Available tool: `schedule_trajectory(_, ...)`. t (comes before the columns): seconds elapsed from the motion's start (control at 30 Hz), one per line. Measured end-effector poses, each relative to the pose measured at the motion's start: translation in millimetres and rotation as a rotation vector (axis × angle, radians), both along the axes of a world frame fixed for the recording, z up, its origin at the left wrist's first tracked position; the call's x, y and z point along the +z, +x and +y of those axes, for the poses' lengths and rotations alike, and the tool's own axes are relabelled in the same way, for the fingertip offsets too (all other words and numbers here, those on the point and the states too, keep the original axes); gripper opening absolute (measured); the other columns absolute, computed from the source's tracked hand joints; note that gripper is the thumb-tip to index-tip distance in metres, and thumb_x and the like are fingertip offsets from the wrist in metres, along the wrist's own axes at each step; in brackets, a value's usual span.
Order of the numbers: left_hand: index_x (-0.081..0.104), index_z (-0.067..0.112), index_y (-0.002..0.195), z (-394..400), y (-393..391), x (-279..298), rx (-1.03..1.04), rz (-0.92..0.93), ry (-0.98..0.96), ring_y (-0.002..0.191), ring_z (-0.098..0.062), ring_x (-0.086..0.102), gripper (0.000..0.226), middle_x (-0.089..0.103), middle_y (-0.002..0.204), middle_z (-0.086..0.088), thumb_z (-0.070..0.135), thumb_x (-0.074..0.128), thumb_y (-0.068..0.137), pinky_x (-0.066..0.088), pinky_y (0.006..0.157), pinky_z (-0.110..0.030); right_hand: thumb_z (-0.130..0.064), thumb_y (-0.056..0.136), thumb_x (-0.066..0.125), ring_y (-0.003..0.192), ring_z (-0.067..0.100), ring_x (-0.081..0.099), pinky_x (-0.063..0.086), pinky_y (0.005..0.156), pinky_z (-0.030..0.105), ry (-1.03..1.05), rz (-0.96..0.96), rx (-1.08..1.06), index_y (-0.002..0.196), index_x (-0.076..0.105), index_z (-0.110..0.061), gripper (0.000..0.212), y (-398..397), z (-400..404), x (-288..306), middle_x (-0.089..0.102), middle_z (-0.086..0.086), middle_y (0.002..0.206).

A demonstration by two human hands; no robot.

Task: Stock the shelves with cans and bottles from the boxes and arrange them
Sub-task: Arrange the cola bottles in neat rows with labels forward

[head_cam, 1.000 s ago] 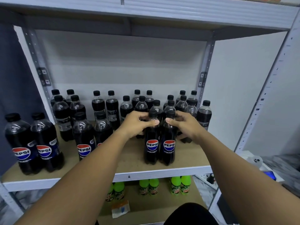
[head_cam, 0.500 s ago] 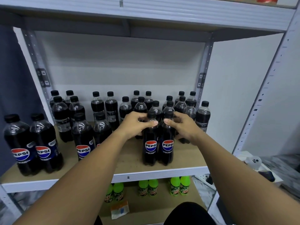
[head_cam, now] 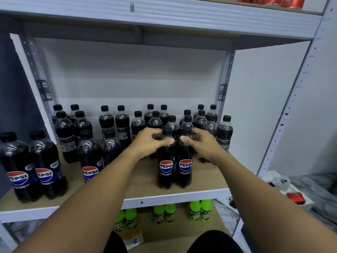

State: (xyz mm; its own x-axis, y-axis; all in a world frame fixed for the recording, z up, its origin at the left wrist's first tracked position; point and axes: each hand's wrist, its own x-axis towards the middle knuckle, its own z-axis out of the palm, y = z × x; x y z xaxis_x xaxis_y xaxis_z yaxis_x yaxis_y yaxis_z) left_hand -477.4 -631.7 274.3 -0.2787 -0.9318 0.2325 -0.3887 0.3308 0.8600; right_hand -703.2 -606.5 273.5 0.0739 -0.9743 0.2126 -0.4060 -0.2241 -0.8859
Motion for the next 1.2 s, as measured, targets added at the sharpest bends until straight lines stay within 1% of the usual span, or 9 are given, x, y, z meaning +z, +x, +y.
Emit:
schedule_trajectory(0.07,0.075,0.033,0.117,0.3,-1.4,0.0,0.0,0.002,-0.03,0.1,0.0,0.069,0.038,0.077,0.104,0.011,0.037,0.085,0.081,0.052,0.1,-0.032,-0.043,0.09,0.072,0.095,0.011,0.07,0.063,0.072,0.034,-0.009,0.026,-0.009,0.113,0.068,-0.03,0.028,-1.4,0.2,1.0,0.073,-0.009,0.101)
schedule_trajectory(0.2,0.058,0.026,0.141,2.0,-6.9,6.1,0.019,0.069,-0.047,0.115,-0.006,0.065,0.07,0.068,0.129,0.009,0.042,0.085,0.079,0.05,0.105,-0.032,-0.055,0.083,0.074,0.101,0.005,0.065,0.06,0.085,0.038,-0.007,0.054,-0.026,0.118,0.066,-0.03,0.044,-8.2,0.6,3.7,0.071,-0.013,0.107)
schedule_trajectory(0.37,0.065,0.022,0.13,-2.5,-30.9,35.2,0.102,0.129,-0.21,0.114,-0.006,0.065,0.051,0.072,0.116,0.013,0.042,0.08,0.086,0.048,0.107,-0.032,-0.061,0.078,0.075,0.101,0.015,0.071,0.062,0.084,0.04,0.007,0.016,-0.101,0.121,0.068,-0.023,0.057,-31.1,-0.2,14.0,0.074,-0.004,0.107)
schedule_trajectory(0.57,0.071,0.017,0.117,-16.9,-87.3,63.1,0.125,0.094,-0.322,0.098,-0.001,0.068,0.026,0.074,0.103,0.008,0.023,0.076,0.092,0.054,0.093,-0.021,-0.059,0.081,0.074,0.101,0.012,0.069,0.058,0.091,0.036,-0.073,0.152,-0.241,0.118,0.071,-0.02,0.054,-73.8,-1.2,31.9,0.074,-0.005,0.107)
schedule_trajectory(0.67,0.072,0.013,0.114,-27.7,-124.2,70.5,0.167,0.079,-0.329,0.094,-0.009,0.07,0.022,0.073,0.101,0.002,0.016,0.072,0.092,0.058,0.093,-0.027,-0.05,0.086,0.073,0.098,0.016,0.068,0.05,0.079,0.024,-0.117,0.221,-0.354,0.113,0.073,-0.013,0.046,-94.8,-6.5,41.5,0.073,0.0,0.104)
schedule_trajectory(0.8,0.067,0.011,0.124,-40.4,-174.5,63.9,0.183,0.069,-0.245,0.104,-0.018,0.067,0.031,0.068,0.118,-0.007,0.014,0.069,0.093,0.054,0.096,-0.026,-0.043,0.089,0.073,0.095,0.018,0.065,0.041,0.065,0.015,-0.152,0.281,-0.469,0.11,0.074,-0.008,0.041,-120.8,-24.7,45.7,0.074,0.005,0.104)
schedule_trajectory(1.0,0.058,0.009,0.131,-53.7,-234.6,36.4,0.339,0.145,-0.117,0.112,-0.027,0.064,0.033,0.063,0.124,-0.01,0.014,0.062,0.099,0.05,0.086,-0.029,-0.039,0.091,0.072,0.108,0.029,0.064,0.049,0.091,0.033,-0.14,0.302,-0.548,0.114,0.07,0.001,0.046,-144.8,-56.5,36.8,0.071,0.014,0.112)
schedule_trajectory(1.1,0.059,0.011,0.123,-70.2,-245.6,23.5,0.395,0.135,-0.085,0.113,-0.028,0.063,0.028,0.063,0.121,-0.009,0.017,0.066,0.097,0.053,0.088,-0.034,-0.042,0.09,0.072,0.112,0.027,0.064,0.048,0.094,0.033,-0.122,0.31,-0.539,0.127,0.064,-0.003,0.054,-149.5,-71.2,27.0,0.069,0.012,0.122)
schedule_trajectory(1.2,0.06,0.012,0.129,-80.2,-251.0,16.2,0.434,0.099,-0.076,0.126,-0.025,0.054,0.033,0.058,0.132,-0.008,0.019,0.068,0.097,0.044,0.092,-0.03,-0.041,0.088,0.074,0.108,0.023,0.065,0.053,0.089,0.033,-0.098,0.254,-0.527,0.125,0.064,-0.008,0.051,-149.3,-84.7,20.8,0.069,0.008,0.118)
